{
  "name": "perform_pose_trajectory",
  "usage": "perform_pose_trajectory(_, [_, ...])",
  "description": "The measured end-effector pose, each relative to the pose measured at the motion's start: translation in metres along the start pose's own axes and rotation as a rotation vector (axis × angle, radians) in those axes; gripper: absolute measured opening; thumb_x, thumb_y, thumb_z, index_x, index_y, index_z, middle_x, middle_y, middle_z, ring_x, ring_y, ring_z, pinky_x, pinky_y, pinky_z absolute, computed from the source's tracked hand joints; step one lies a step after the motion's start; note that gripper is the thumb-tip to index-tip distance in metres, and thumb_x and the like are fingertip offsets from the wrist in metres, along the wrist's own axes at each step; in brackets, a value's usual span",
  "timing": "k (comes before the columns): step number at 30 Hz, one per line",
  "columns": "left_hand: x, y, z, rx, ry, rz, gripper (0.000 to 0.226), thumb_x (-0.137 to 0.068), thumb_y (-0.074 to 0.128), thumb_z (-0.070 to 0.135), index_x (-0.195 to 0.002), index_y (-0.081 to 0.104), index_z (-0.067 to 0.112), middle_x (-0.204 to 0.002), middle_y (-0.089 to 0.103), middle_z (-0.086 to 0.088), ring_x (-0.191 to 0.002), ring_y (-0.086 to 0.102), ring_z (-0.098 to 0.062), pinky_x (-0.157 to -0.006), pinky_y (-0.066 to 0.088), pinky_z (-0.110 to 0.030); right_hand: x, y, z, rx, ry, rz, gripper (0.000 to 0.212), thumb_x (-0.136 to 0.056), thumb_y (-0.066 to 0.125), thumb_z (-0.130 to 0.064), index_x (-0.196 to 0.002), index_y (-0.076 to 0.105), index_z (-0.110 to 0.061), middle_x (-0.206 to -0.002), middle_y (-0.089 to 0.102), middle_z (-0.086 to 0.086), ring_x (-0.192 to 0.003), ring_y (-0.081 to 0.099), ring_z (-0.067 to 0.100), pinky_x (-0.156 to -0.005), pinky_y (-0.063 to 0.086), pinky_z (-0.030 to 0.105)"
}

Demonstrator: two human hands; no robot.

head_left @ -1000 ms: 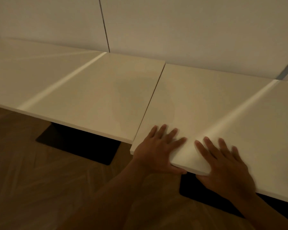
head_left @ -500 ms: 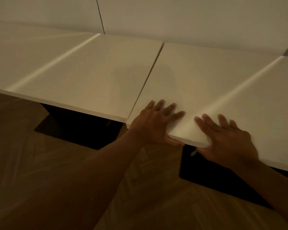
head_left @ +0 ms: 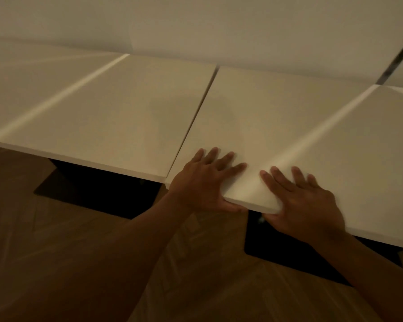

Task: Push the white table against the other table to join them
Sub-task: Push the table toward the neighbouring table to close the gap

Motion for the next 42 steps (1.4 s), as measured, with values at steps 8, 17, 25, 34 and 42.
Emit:
perform_pose_trajectory(8, [0.001, -0.003, 0.014, 0.052, -0.038, -0.091, 0.110, -0.075, 0.019, 0.101, -0.162, -0.001, 0.036, -0.172, -0.006, 0.001, -0.157, -0.009, -0.030, -0.124, 0.007, -0.062, 0.036, 0.001, 0.052, -0.180, -0.024, -0.019, 0.080, -0.086, 0.027, -0.082, -0.154, 0.021, -0.039, -0.161, 0.021, -0.013, -0.149, 0.020, 0.014, -0.120, 0.023, 0.040])
perform_pose_trajectory(17, [-0.078, 0.011, 0.162, 0.087, 0.180, -0.059, 0.099, -0.081, 0.024, 0.093, -0.160, -0.008, 0.043, -0.171, -0.013, 0.003, -0.156, -0.017, -0.031, -0.121, -0.010, -0.064, 0.131, 0.005, 0.191, -0.168, 0.096, -0.202, 0.079, -0.086, 0.010, -0.083, -0.152, -0.011, -0.045, -0.163, -0.011, -0.017, -0.150, -0.010, 0.005, -0.124, 0.010, 0.037])
perform_pose_trajectory(25, [-0.143, 0.014, 0.288, 0.097, 0.181, -0.054, 0.097, -0.084, 0.030, 0.088, -0.160, -0.011, 0.043, -0.170, -0.017, 0.000, -0.155, -0.021, -0.032, -0.121, -0.008, -0.064, 0.200, 0.010, 0.311, -0.119, 0.168, -0.255, 0.084, -0.076, -0.004, -0.089, -0.147, -0.022, -0.048, -0.161, -0.019, -0.015, -0.150, -0.015, 0.010, -0.124, 0.004, 0.034])
perform_pose_trajectory(34, [-0.234, 0.021, 0.443, 0.136, 0.096, -0.107, 0.109, -0.077, 0.028, 0.095, -0.162, -0.007, 0.036, -0.170, -0.019, 0.000, -0.152, -0.027, -0.032, -0.117, -0.016, -0.066, 0.257, 0.022, 0.446, -0.133, 0.145, -0.288, 0.093, -0.070, 0.005, -0.096, -0.144, -0.028, -0.051, -0.157, -0.029, -0.019, -0.146, -0.025, 0.006, -0.124, 0.000, 0.036])
perform_pose_trajectory(42, [-0.255, 0.023, 0.485, 0.104, 0.050, -0.084, 0.118, -0.072, 0.024, 0.101, -0.162, -0.004, 0.031, -0.171, -0.013, -0.004, -0.154, -0.018, -0.038, -0.115, -0.007, -0.072, 0.279, 0.040, 0.487, -0.116, 0.109, -0.146, 0.096, -0.079, 0.033, -0.087, -0.156, 0.019, -0.032, -0.163, 0.022, -0.004, -0.150, 0.020, 0.023, -0.116, 0.021, 0.045])
Point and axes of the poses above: each hand's wrist, its own x-axis away from the middle knuckle, its own y-axis out of the palm, z = x × y, the point moved 1 cm from there along -x, towards the middle knuckle
